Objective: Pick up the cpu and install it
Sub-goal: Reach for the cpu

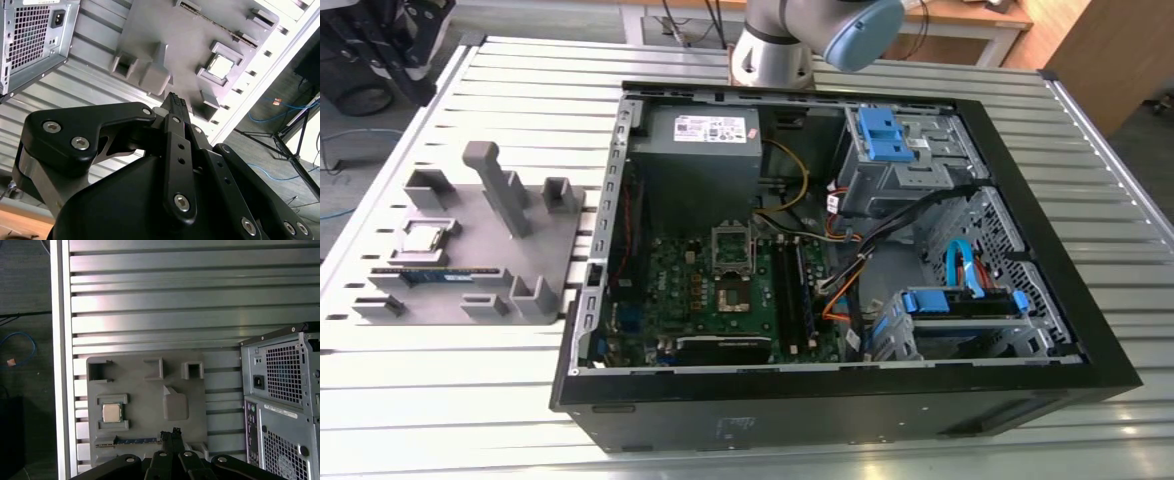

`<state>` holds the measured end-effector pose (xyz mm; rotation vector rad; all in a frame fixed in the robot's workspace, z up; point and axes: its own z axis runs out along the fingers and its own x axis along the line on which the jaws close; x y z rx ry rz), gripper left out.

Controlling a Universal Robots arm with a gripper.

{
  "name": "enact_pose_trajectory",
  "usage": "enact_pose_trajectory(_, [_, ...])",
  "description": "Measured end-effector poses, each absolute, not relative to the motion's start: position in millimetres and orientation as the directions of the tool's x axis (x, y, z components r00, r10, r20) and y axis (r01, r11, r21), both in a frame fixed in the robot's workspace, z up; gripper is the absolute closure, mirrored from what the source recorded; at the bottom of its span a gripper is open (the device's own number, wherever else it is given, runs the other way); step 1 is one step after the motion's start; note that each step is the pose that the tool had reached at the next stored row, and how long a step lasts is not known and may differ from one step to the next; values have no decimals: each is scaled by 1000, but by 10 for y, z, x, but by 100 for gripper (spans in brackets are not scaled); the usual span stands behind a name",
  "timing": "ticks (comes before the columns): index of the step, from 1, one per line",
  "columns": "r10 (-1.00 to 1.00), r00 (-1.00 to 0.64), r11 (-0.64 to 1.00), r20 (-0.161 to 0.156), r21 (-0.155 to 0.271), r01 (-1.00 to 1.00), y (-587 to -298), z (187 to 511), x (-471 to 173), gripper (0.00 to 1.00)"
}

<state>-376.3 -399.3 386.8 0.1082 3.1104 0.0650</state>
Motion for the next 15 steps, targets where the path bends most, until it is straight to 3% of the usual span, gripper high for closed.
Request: enact_pose_trajectory(15, [70, -997, 997, -27, 43, 69, -3998, 3811, -3892, 89])
